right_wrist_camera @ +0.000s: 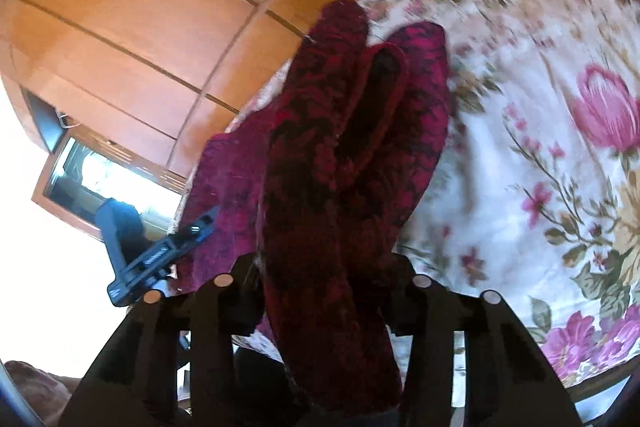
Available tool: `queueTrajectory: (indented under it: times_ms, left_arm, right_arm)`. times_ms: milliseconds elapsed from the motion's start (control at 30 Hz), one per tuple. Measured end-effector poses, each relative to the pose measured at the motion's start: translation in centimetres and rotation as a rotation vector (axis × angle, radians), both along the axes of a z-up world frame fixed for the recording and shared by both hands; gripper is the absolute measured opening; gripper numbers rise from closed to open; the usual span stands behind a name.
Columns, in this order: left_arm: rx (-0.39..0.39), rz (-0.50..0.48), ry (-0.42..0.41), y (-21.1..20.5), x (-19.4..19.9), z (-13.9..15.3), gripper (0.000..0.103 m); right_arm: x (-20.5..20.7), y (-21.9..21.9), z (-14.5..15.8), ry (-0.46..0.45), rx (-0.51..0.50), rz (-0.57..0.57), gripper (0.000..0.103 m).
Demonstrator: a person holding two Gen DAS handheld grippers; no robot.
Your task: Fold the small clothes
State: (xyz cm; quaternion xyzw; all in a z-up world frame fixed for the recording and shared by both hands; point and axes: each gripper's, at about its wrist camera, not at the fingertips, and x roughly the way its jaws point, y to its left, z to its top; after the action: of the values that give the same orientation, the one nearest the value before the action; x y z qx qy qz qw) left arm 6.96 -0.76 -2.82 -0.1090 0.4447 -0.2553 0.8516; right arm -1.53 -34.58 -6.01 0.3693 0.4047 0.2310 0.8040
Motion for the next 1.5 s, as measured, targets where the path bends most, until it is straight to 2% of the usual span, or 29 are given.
queueTrajectory:
  times_ms: [167,300,533,633,733,833,867,900,933,967,1000,1033,1100,1167,1233,1367,1433,1467,1500]
  left_arm:
    - [-0.051,0.015,0.037,1.2,0.8,-0.4,0.022]
    - [-0.082,0.012,0.052,2.1,1.3,-0.7,0.022]
    - [-0.120,0.021,0.054,3.1,1.9,-0.3,0.022]
    - [-0.187,0.043,0.048,5.5,2.1,0.7,0.022]
    - [-0.297,0.064,0.052,9.2,2.2,2.0,0.022]
    - [-0.390,0.048,0.015,11.9,1.9,4.2,0.022]
    - [-0.427,0.020,0.011,12.4,1.9,5.0,0.026]
    - [-0.451,-0.004,0.011,12.6,1.9,5.5,0.046]
    - [-0.475,-0.021,0.012,12.8,2.0,6.0,0.055]
    - [-0.497,-0.036,0.011,12.8,2.1,6.5,0.062]
    - [-0.502,-0.057,0.015,12.3,2.3,6.9,0.062]
    - [-0.498,-0.073,0.019,11.8,2.3,7.1,0.063]
    - [-0.473,-0.086,0.018,11.2,2.8,7.7,0.074]
    - [-0.455,-0.121,0.035,10.3,3.3,7.9,0.078]
    - [-0.418,-0.133,0.043,9.5,4.0,7.9,0.078]
    - [-0.282,-0.171,0.036,7.7,4.2,7.7,0.078]
    - [-0.216,-0.178,0.029,6.9,4.4,7.4,0.058]
    - [-0.169,-0.179,0.022,6.4,4.4,7.2,0.033]
    - [-0.130,-0.165,0.009,6.6,3.6,7.1,0.026]
  right_arm:
    - [0.1,2.1,3.3,-0.077,-0.021,0.021,0.037]
    - [0.6,4.8,6.1,-0.143,-0.049,0.060,0.037]
    - [1.6,11.2,8.9,-0.210,-0.174,0.145,0.036]
    - [1.6,13.5,9.4,-0.229,-0.250,0.166,0.035]
    - [1.3,15.9,10.0,-0.263,-0.374,0.194,0.035]
    - [0.9,18.2,10.2,-0.301,-0.488,0.223,0.035]
    - [0.7,19.1,10.2,-0.318,-0.536,0.230,0.035]
    - [0.6,20.1,10.2,-0.333,-0.570,0.237,0.035]
    - [0.4,20.2,10.0,-0.344,-0.586,0.244,0.035]
    - [0.2,20.6,9.9,-0.360,-0.611,0.252,0.035]
    - [0.0,21.3,9.9,-0.379,-0.642,0.259,0.035]
    - [-0.3,22.3,9.9,-0.403,-0.686,0.269,0.035]
    - [-0.6,23.8,9.4,-0.441,-0.753,0.290,0.035]
    - [-1.2,25.1,9.0,-0.480,-0.805,0.315,0.035]
    - [-2.1,26.8,8.6,-0.528,-0.861,0.338,0.035]
    - [-3.3,29.3,7.7,-0.609,-0.953,0.369,0.034]
    - [-3.6,29.9,7.4,-0.633,-0.986,0.371,0.033]
    - [-3.7,30.0,7.2,-0.641,-0.996,0.367,0.033]
    - [-3.7,30.0,7.1,-0.646,-1.002,0.360,0.033]
